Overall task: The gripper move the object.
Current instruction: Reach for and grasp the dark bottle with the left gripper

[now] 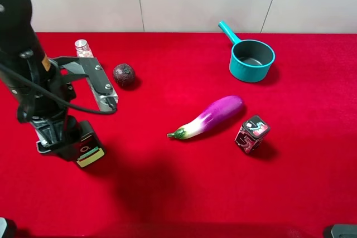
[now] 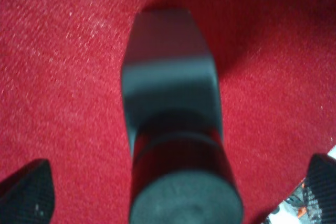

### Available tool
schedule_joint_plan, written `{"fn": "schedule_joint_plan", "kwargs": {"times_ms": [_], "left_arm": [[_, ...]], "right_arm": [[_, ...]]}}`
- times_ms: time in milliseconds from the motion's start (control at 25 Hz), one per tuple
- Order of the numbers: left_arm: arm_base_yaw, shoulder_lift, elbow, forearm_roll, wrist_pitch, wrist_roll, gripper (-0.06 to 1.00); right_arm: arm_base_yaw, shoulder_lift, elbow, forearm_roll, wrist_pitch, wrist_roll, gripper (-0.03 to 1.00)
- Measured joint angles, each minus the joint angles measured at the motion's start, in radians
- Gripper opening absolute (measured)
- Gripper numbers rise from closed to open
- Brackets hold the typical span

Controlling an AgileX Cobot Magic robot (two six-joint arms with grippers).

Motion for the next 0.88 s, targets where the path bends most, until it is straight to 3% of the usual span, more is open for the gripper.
{"fn": "schedule_joint_plan", "kwargs": {"times_ms": [400, 560, 720, 880], "left_arm": [[-0.002, 0.105, 0.007, 0.012, -0.031, -0.004, 0.90], [-0.002, 0.118, 0.007, 0.012, -0.048, -0.006, 0.83], [-0.002, 0.122, 0.007, 0.012, -0.053, -0.018, 0.71], [-0.002, 0.123, 0.007, 0.012, -0.068, -0.020, 0.48]], "right_arm": [[0.000, 0.000, 0.000, 0.000, 0.000, 0.000, 0.69], [0.000, 0.000, 0.000, 0.000, -0.002, 0.000, 0.69], [0.000, 0.000, 0.000, 0.000, -0.002, 0.000, 0.69], [0.000, 0.000, 0.000, 0.000, -0.003, 0.000, 0.69]]}}
